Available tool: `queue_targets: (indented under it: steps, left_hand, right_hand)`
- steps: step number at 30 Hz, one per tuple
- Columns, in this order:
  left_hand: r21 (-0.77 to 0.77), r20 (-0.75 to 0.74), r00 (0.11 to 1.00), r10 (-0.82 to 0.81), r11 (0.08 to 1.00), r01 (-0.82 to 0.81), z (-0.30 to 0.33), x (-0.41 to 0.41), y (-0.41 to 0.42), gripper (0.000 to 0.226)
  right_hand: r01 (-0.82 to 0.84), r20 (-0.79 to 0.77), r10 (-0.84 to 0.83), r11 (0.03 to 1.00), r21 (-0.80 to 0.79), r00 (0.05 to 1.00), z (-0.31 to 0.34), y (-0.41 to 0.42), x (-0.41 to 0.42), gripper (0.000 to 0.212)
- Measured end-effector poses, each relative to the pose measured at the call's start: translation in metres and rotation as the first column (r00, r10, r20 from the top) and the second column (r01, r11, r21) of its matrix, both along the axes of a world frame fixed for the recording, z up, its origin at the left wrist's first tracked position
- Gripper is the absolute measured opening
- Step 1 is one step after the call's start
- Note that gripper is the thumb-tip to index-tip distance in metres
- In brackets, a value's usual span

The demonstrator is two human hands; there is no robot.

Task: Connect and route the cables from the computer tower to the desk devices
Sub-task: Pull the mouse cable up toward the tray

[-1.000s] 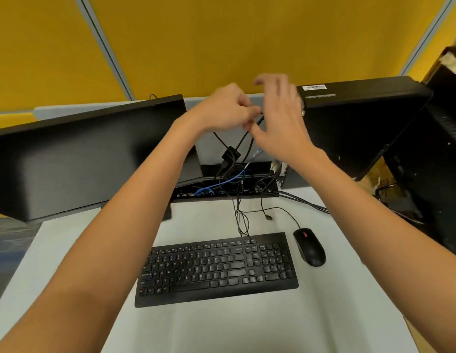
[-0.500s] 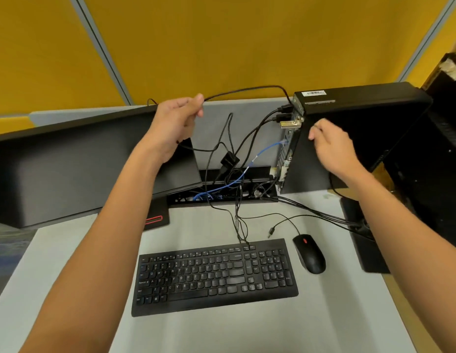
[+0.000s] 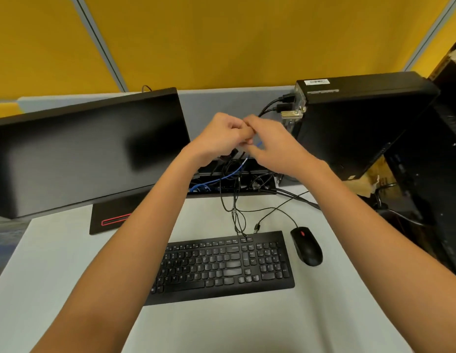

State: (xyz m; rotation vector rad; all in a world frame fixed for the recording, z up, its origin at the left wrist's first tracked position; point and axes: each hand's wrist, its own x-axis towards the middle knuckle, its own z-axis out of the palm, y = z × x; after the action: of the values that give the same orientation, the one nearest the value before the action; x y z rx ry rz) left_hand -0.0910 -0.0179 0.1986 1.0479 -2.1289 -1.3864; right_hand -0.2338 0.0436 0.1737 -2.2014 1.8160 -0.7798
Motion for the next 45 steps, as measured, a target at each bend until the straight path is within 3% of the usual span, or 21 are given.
queue_targets:
  steps: [1,4,6,8,10,11,12,14,16,17,19,20,22,23,25,28,31,34,36,40,45]
  left_hand:
    - [0.0,-0.002,0.999,-0.053,0.999,0.053,0.003,0.002,0.001,0.026]
    - [-0.031,-0.015,0.997,-0.072,0.997,0.071,0.0,0.024,-0.009,0.019]
    - [-0.08,0.024,0.999,-0.027,0.996,0.029,-0.02,0.043,-0.02,0.019]
    - [-0.139,0.118,0.993,0.031,0.99,-0.014,-0.052,0.061,-0.029,0.021]
    - [-0.166,0.2,0.974,0.11,0.983,-0.077,-0.083,0.076,-0.032,0.022]
    - [-0.173,0.231,0.963,0.141,0.98,-0.102,-0.093,0.081,-0.032,0.025]
    - [-0.173,0.244,0.956,0.165,0.977,-0.124,-0.099,0.084,-0.032,0.03]
    - [-0.124,0.204,0.96,0.191,0.978,-0.168,-0.097,0.08,-0.031,0.041]
    - [-0.073,0.094,0.977,0.191,0.98,-0.184,-0.08,0.068,-0.03,0.043]
    - [-0.088,0.054,0.982,0.18,0.981,-0.175,-0.066,0.061,-0.029,0.041]
    - [-0.189,0.039,0.993,0.116,0.976,-0.106,-0.038,0.045,-0.028,0.035]
    - [-0.245,0.054,0.997,0.06,0.968,-0.045,-0.023,0.037,-0.026,0.03]
    - [-0.349,0.103,0.993,-0.06,0.933,0.092,-0.002,0.022,-0.02,0.016]
    - [-0.38,0.147,0.982,-0.116,0.91,0.164,0.004,0.015,-0.017,0.012]
    - [-0.366,0.271,0.942,-0.201,0.883,0.293,0.004,0.005,-0.013,0.03]
    - [-0.216,0.333,0.885,-0.324,0.888,0.407,-0.012,0.003,-0.016,0.051]
    - [-0.107,0.098,0.956,-0.276,0.952,0.286,-0.033,0.007,-0.011,0.055]
    - [-0.107,-0.065,0.998,-0.002,0.994,-0.005,-0.05,0.017,-0.007,0.039]
    - [-0.094,-0.023,0.995,0.098,0.991,-0.099,-0.058,0.023,-0.011,0.034]
    - [0.202,0.033,0.999,0.035,0.979,-0.041,-0.057,0.024,-0.006,0.033]
    - [0.267,-0.073,0.992,0.104,0.96,-0.081,-0.045,0.019,-0.006,0.01]
  right_hand:
    - [-0.029,0.059,0.026,0.999,0.043,0.998,0.0,0.001,-0.003,0.007]
    - [0.079,0.13,-0.085,0.996,0.048,0.988,-0.001,0.01,-0.026,0.022]
    - [0.224,0.248,-0.229,0.973,0.048,0.941,-0.005,0.018,-0.05,0.02]
    - [0.394,0.481,-0.385,0.915,0.087,0.788,-0.012,0.026,-0.073,0.02]
    - [0.565,0.675,-0.494,0.814,0.136,0.549,-0.015,0.033,-0.091,0.024]
    - [0.626,0.713,-0.526,0.764,0.156,0.464,-0.014,0.035,-0.097,0.026]
    - [0.664,0.697,-0.561,0.73,0.162,0.447,-0.015,0.036,-0.1,0.027]
    - [0.642,0.557,-0.608,0.749,0.166,0.565,-0.02,0.035,-0.1,0.023]
    - [0.577,0.221,-0.627,0.777,0.253,0.747,-0.03,0.03,-0.093,0.016]
    - [0.561,0.041,-0.606,0.759,0.332,0.795,-0.033,0.028,-0.085,0.013]
    - [0.529,-0.178,-0.508,0.719,0.451,0.843,-0.037,0.024,-0.065,0.035]
    - [0.522,-0.188,-0.49,0.753,0.402,0.851,-0.035,0.021,-0.052,0.056]
    - [0.499,-0.043,-0.498,0.859,0.117,0.866,-0.014,0.018,-0.018,0.085]
    - [0.465,0.057,-0.463,0.885,-0.024,0.884,-0.002,0.016,-0.005,0.09]
    - [0.341,0.096,-0.329,0.925,-0.169,0.94,0.014,0.01,0.01,0.088]
    - [0.159,-0.084,-0.157,0.987,0.021,0.984,0.007,-0.003,0.008,0.051]
    - [0.093,-0.059,-0.082,0.973,0.212,0.995,-0.023,-0.002,-0.004,0.007]
    - [0.108,-0.053,-0.098,0.965,0.24,0.994,-0.041,0.008,-0.014,0.012]
    - [0.134,-0.052,-0.126,0.962,0.236,0.991,-0.042,0.01,-0.019,0.018]
    - [0.119,-0.087,-0.101,0.962,0.246,0.991,-0.037,0.007,-0.021,0.024]
    - [0.08,0.055,-0.101,0.949,0.304,0.993,-0.026,0.007,-0.013,0.031]
